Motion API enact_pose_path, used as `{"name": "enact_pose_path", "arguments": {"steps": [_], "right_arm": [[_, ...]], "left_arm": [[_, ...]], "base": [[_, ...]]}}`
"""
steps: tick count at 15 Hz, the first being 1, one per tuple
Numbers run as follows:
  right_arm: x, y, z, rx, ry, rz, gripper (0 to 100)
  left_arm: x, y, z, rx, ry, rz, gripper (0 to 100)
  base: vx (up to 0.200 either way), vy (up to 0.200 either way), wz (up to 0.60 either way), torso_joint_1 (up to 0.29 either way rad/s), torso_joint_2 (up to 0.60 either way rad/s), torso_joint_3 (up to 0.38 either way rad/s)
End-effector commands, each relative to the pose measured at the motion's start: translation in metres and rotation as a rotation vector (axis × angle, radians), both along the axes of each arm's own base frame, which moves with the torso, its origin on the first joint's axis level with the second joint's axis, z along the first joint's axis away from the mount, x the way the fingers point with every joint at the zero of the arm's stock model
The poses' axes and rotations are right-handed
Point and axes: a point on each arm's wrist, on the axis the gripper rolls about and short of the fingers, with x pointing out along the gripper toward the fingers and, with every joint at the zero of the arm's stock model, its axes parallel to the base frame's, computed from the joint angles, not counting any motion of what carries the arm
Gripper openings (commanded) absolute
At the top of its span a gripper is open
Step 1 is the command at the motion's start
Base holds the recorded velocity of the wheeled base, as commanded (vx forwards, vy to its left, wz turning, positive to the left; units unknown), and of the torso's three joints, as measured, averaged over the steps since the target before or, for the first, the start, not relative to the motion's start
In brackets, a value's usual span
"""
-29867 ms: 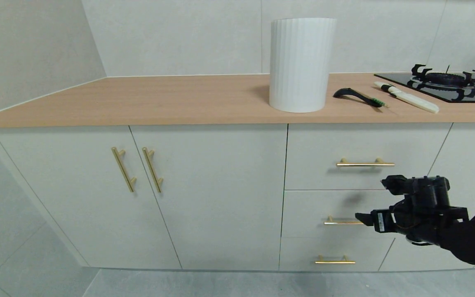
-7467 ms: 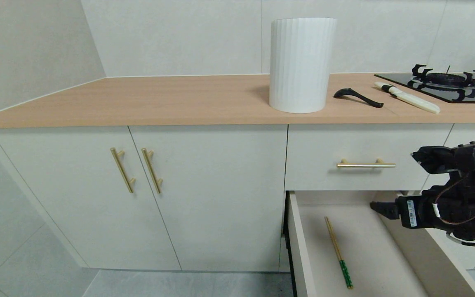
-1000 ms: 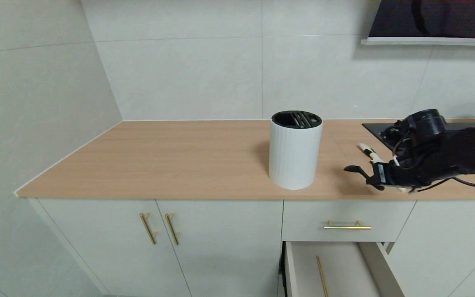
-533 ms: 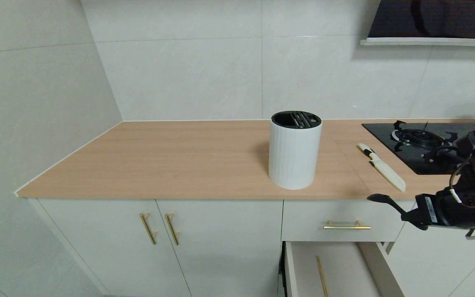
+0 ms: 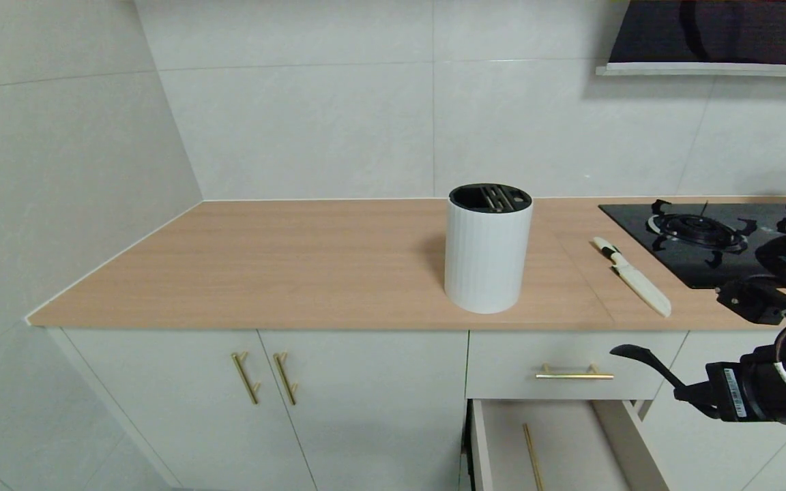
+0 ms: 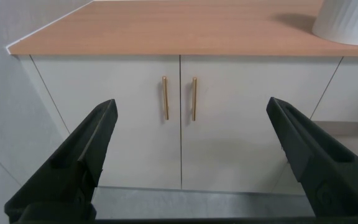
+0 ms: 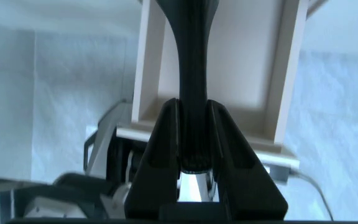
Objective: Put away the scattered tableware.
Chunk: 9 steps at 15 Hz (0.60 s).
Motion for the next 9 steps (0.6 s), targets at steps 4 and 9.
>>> {"name": "enact_pose_path", "arguments": {"steps": [4,9], "right_arm": [[0.001,0.006,-0.011,-0.007,0.037,0.028,0],[0.004,0.007,-0.016,-0.012,0.058,0.028,0]], "left_arm": [[0.000,0.000,0.000,-0.001,-0.001,0.000,100],[0.000,0.000,0.000,-0.001,0.001,0.000,100]], "base": [[0.000,0.000,0.00,0.000,0.00,0.000],[0.000,0.000,0.00,-0.079,0.17,0.095]]}}
